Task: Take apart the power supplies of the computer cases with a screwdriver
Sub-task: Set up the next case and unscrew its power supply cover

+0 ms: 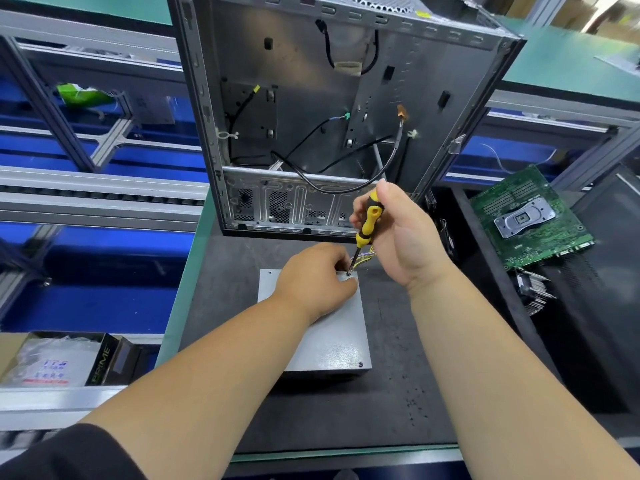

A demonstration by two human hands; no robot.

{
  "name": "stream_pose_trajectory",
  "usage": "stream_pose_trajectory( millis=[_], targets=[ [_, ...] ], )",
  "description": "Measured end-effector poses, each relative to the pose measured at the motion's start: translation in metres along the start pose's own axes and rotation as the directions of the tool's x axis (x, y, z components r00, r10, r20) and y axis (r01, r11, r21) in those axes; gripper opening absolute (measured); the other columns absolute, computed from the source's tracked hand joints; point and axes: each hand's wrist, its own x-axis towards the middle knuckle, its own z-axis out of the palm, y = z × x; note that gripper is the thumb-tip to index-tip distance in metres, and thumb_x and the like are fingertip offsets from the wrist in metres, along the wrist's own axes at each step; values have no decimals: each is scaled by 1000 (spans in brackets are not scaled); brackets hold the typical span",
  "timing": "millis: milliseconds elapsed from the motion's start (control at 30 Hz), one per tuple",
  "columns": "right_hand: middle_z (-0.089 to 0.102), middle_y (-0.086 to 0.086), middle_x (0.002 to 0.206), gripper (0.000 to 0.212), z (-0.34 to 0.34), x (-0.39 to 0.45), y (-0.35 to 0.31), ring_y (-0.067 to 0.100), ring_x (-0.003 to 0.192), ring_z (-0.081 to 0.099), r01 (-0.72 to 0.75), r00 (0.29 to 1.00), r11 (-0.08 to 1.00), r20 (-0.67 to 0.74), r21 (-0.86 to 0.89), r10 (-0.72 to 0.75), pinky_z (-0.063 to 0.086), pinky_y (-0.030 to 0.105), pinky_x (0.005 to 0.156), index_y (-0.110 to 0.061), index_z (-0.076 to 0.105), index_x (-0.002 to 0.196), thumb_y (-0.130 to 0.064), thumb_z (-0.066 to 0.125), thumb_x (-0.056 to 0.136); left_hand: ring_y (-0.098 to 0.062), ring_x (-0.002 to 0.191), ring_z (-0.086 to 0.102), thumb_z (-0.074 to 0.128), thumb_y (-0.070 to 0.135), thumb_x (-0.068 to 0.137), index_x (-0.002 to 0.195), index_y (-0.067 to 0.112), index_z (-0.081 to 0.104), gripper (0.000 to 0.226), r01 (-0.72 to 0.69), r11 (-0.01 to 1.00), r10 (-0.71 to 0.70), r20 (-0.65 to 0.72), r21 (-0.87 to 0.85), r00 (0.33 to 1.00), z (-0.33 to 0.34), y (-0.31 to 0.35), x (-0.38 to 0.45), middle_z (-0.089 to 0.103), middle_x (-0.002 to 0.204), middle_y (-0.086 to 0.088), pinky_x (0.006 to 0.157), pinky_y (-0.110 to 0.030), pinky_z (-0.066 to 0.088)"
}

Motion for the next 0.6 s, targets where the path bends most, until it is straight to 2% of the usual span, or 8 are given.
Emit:
stream_pose_trajectory(
  millis=[100,200,267,333,400,467,600],
  targets=[
    [55,4,74,37,4,1,-4,16,67,53,-17,1000,1000,-16,9,17,50,27,70,-3,57,85,-25,39,108,-11,87,55,68,34,77,76,34,52,16,5,1000,-5,5,-3,1000,0,0,0,59,88,12,69,-24,40],
    [43,4,62,52,7,2,-2,16,61,38,8,1000,1000,0,18,-8,37,25,63,-2,57,80,-32,27,111,-10,87,56,68,35,77,77,33,54,15,4,1000,-4,6,-2,1000,-1,0,0,60,89,12,70,-24,41],
    [40,2,57,56,7,3,0,15,57,34,19,1000,1000,19,16,-19,33,25,59,-5,56,80,-38,23,110,-9,86,55,68,35,77,77,34,54,14,6,1000,-5,5,-6,1000,-1,1,0,60,88,12,69,-25,40],
    [40,-1,57,46,7,4,3,15,57,34,20,999,1000,45,-7,-19,34,24,58,-11,51,81,-44,32,106,-9,86,55,68,35,77,76,34,53,15,2,1000,-2,1,-11,1000,-1,0,0,59,88,12,68,-24,40],
    [44,-2,61,30,7,4,5,15,59,38,45,998,997,53,-58,-42,35,25,61,-15,44,79,-39,44,98,-10,87,55,68,34,77,75,34,52,16,-1,1000,1,4,-12,1000,-1,0,1,59,88,12,69,-25,42],
    [48,-2,65,26,5,4,6,15,62,42,62,998,995,37,-75,-60,37,26,64,-15,42,78,-34,48,94,-10,88,55,68,35,77,75,34,52,16,2,1000,-2,6,-13,1000,0,0,1,60,88,11,70,-25,43],
    [60,-1,73,24,3,4,3,16,69,55,23,1000,999,14,-24,-22,48,26,70,-10,55,84,-33,52,93,-11,89,56,67,35,77,77,32,55,13,9,1000,-9,6,-4,1000,0,-1,2,61,89,11,71,-26,46]
  ],
)
